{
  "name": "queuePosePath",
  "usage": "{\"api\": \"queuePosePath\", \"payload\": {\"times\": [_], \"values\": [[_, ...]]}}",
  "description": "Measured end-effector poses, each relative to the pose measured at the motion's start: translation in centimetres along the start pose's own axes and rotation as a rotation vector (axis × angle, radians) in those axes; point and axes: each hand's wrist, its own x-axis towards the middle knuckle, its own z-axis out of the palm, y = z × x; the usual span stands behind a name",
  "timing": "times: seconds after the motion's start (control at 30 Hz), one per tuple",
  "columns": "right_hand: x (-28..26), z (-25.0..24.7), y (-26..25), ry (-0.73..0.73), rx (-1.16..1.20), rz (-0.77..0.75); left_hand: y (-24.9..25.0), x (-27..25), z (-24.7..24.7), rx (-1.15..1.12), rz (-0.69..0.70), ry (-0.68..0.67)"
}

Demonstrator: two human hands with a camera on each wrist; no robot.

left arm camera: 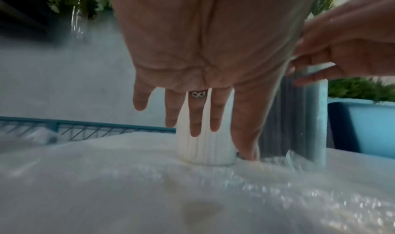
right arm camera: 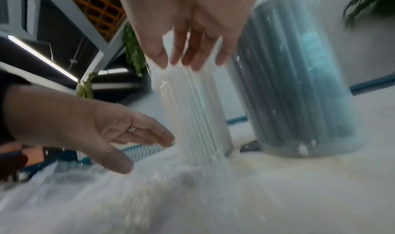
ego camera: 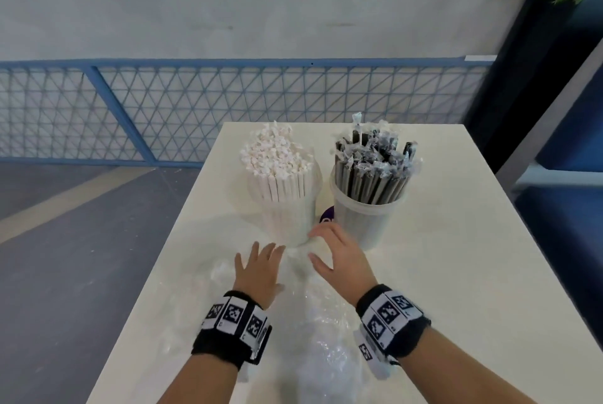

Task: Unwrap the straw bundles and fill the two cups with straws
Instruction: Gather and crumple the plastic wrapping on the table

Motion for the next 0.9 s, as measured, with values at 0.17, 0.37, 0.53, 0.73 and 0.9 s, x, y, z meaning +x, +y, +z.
{"api": "queuePosePath", "payload": {"times": [0.17, 0.37, 0.53, 0.73, 0.9], "values": [[-1.0, 3.3, 1.1, -0.506, -0.235, 0.217, -0.5, 0.5, 1.4, -0.018, 0.000, -0.219], [-1.5, 5.4, 0.6, -0.642, -0.457, 0.239, -0.3, -0.4, 2.3, -0.181, 0.058, -0.206], [-1.0, 5.3, -0.2, -0.723, -0.342, 0.387, -1.9, -2.1, 1.3, -0.260, -0.004, 0.088], [-1.5, 5.0, -0.1, -0.485, 0.043, 0.436, -6.9, -5.9, 0.9, -0.838, -0.398, 0.674], [-1.0, 5.3, -1.9, -0.357, 0.215, 0.470, -8.4, -7.3, 2.2, -1.624, -0.670, 0.344]]}}
